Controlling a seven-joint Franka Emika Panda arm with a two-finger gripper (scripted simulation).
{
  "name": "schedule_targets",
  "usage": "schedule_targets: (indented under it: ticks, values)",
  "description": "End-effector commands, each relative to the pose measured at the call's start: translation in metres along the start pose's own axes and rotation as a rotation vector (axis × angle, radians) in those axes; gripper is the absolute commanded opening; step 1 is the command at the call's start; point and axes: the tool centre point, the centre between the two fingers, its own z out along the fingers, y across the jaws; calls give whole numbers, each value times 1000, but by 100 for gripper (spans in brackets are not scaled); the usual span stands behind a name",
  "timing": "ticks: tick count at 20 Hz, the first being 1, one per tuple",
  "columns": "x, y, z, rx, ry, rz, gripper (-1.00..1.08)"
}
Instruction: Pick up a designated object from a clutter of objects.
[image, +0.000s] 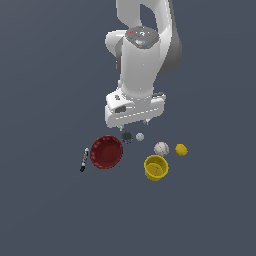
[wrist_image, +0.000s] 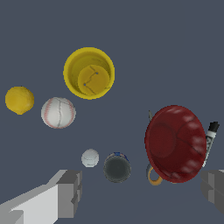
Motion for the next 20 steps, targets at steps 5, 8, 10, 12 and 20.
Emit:
schedule_targets:
  ticks: [5, 8, 10, 12, 20]
  values:
    - [-20, 2, 58, 5, 7, -136, 100]
    - [-32, 1, 83, 6, 10, -200, 100]
    - [-40, 1, 99, 7, 13, -242, 100]
    - [-50, 0, 114, 8, 15, -284, 100]
    - [-80, -4, 155, 9, 23, -405, 100]
